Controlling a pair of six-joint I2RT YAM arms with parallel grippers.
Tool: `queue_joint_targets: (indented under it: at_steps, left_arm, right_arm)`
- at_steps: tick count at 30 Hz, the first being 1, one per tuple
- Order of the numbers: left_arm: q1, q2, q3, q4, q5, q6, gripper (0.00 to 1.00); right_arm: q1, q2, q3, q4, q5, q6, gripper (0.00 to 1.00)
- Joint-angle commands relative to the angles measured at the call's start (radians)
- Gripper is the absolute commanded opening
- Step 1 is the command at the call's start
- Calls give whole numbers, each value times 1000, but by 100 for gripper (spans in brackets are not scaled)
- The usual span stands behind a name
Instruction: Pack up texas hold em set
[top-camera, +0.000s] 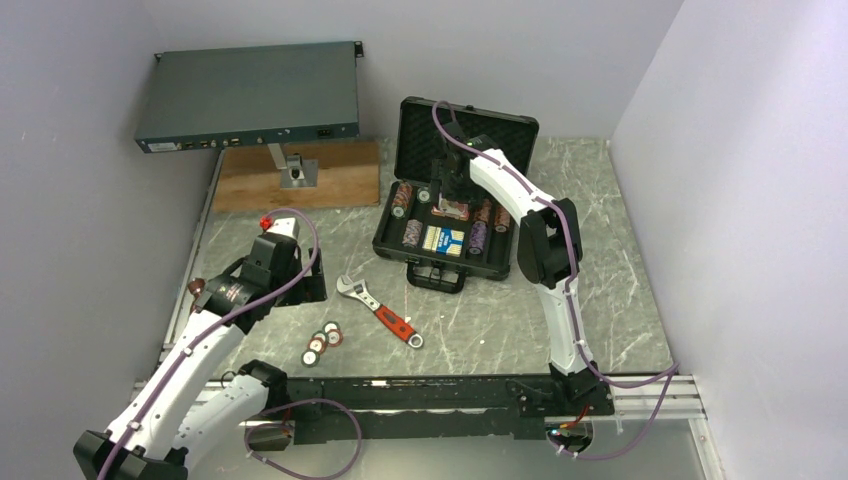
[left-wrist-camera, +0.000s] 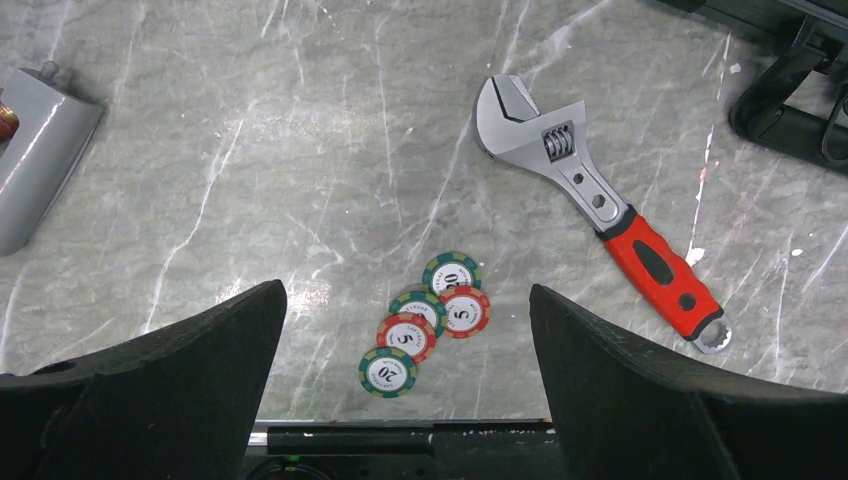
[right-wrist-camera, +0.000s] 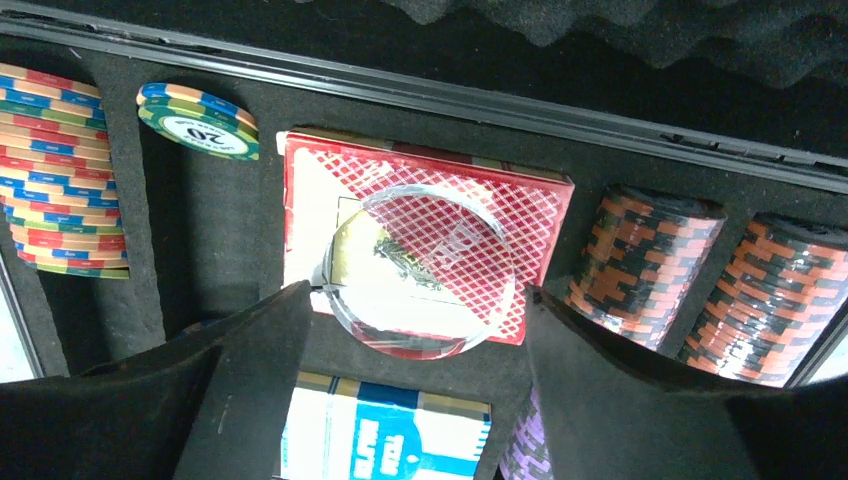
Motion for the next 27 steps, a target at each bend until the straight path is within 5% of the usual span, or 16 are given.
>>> queue_joint_targets:
  at_steps: [1,9,21,27]
  left_arm:
    - [-3,1,36,4,0,-7,99]
    - [-3,-29,34,6,-9,-11,99]
    - [-3,3,37,-21,-42,-39,99]
    - [-12,98,23,-4,121,-61,58]
  right_arm:
    - [-9,-55,30,32,-3,-16,82]
    - [-8,-204,-45,37,19,-18,83]
    - [-9,-556,-478,48,45,58,81]
    - [-8,-638,-594,42,39,80,80]
